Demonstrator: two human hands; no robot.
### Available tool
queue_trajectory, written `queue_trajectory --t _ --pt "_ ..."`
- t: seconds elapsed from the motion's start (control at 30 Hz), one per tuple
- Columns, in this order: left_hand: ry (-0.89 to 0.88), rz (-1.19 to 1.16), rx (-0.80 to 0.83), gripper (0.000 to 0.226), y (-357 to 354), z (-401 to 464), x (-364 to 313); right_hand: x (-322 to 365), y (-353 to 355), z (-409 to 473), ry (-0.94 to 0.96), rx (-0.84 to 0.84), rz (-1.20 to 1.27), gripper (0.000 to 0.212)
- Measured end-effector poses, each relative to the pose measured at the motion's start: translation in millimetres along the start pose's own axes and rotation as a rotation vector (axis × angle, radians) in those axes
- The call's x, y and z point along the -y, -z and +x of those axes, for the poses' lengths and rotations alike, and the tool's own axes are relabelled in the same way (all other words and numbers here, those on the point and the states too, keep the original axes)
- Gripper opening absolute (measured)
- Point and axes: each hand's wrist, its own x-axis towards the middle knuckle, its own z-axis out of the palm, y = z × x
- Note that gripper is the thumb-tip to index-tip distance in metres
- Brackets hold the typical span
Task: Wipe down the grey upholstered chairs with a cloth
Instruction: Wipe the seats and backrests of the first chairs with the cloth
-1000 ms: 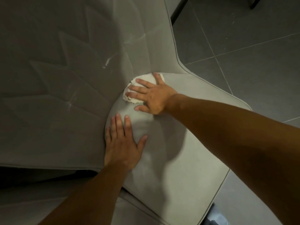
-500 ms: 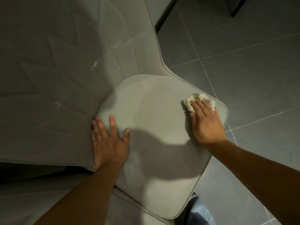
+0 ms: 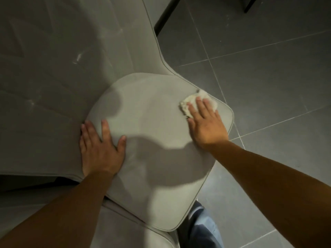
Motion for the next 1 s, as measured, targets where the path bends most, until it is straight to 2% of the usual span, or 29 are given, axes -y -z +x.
queue_trajectory --t 0.13,0.2,0.27,0.37,0.43,0.5,0.57,0.67,0.73,0.8,0.9,0.97,1.0 --pt "0.004 -0.006 0.0 0.089 1 -1 -2 -70 35 -35 -0.152 -0.075 0.063 0.043" --pt "0.006 -0.011 -0.014 0.088 0 0 -3 -82 54 -30 -0.097 -0.16 0.07 0.042" --pt "0.002 -0.017 -0.035 0.088 -1 0 -4 -79 66 -4 0.017 -0.17 0.051 0.044" --pt "-0.003 0.002 -0.041 0.087 -5 -1 -2 -62 54 34 0.118 -0.014 0.017 0.049" --pt "-0.01 0.007 -0.039 0.087 -8 -1 -1 -51 32 30 0.059 0.026 0.026 0.05" --pt "-0.009 0.01 -0.048 0.087 -10 1 0 -38 8 -3 0.066 -0.052 0.019 0.049" --pt "-0.009 0.008 -0.046 0.086 -11 3 0 -19 -10 -52 0.195 -0.051 0.024 0.048" --pt "-0.008 0.006 -0.022 0.087 -10 3 -1 3 -17 -111 0.352 0.113 0.137 0.045" --pt "-0.013 0.009 -0.015 0.086 -10 2 -2 13 -3 -120 0.428 0.201 0.302 0.042" --pt "-0.016 0.007 -0.02 0.085 -11 2 -2 21 15 -106 0.348 0.135 0.497 0.041" --pt "-0.016 0.026 -0.01 0.085 -12 2 0 12 41 -58 -0.016 -0.2 0.544 0.045" --pt "-0.021 0.038 0.0 0.085 -13 2 2 2 52 -30 -0.004 -0.249 0.474 0.046" --pt "-0.028 0.035 -0.001 0.085 -12 1 3 -3 51 -19 0.064 -0.19 0.42 0.046"
